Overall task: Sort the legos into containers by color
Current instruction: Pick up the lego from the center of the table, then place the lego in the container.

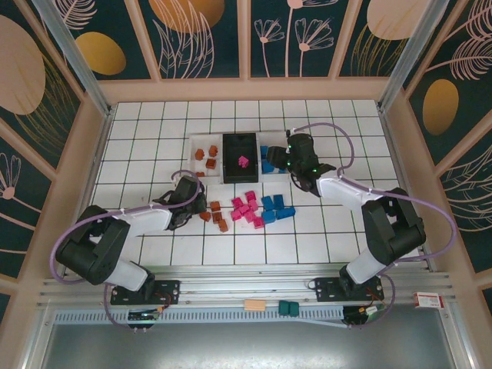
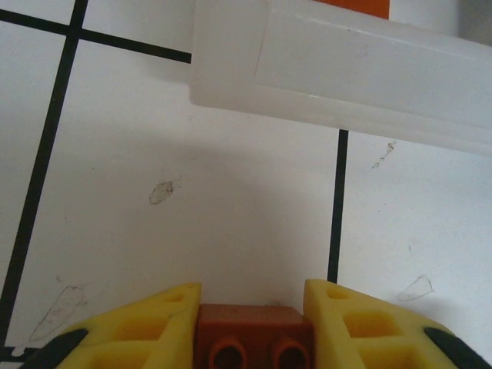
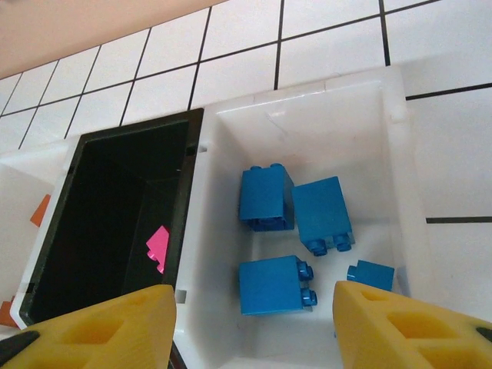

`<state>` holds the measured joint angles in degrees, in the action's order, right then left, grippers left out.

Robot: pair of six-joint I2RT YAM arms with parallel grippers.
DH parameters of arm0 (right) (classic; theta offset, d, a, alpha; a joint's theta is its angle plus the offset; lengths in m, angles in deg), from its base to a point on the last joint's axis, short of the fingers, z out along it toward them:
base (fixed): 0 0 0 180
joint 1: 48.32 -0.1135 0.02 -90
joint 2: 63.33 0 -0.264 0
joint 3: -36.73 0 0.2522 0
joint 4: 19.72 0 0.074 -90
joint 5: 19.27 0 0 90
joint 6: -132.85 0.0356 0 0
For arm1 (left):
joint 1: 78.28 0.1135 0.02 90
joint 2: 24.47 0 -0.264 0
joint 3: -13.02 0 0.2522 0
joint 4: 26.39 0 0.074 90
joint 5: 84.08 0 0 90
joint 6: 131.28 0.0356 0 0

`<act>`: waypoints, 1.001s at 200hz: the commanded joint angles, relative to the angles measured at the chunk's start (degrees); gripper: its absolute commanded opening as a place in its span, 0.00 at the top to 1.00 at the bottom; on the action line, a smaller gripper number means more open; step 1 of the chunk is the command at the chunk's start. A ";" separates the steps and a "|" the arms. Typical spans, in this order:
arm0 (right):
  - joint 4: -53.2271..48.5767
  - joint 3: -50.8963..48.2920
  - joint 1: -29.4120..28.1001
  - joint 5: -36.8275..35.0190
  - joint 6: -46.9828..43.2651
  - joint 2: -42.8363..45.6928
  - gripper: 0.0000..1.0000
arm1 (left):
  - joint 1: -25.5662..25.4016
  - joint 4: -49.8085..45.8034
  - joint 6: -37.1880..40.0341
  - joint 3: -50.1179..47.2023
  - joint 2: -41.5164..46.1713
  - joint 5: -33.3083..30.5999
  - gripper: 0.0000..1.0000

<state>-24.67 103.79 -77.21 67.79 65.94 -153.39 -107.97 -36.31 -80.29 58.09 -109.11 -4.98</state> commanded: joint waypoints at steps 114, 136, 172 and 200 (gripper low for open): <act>2.71 -11.59 -0.87 1.79 3.20 13.43 0.43 | 1.90 -8.82 5.49 26.24 -2.36 -6.07 0.72; 2.45 -13.68 -1.10 3.37 3.28 16.18 0.43 | 3.78 -8.14 6.28 32.83 -9.93 -5.70 0.72; 2.00 -17.01 -1.67 4.56 3.47 20.49 0.43 | 5.80 -9.25 6.55 40.92 -20.60 -5.65 0.71; 1.93 -19.29 -2.14 6.18 3.57 22.59 0.42 | 6.14 -10.09 6.68 44.24 -23.22 -5.26 0.49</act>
<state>-23.31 86.55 -78.71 72.07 68.76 -132.69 -102.16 -45.10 -74.30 98.83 -131.54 -9.74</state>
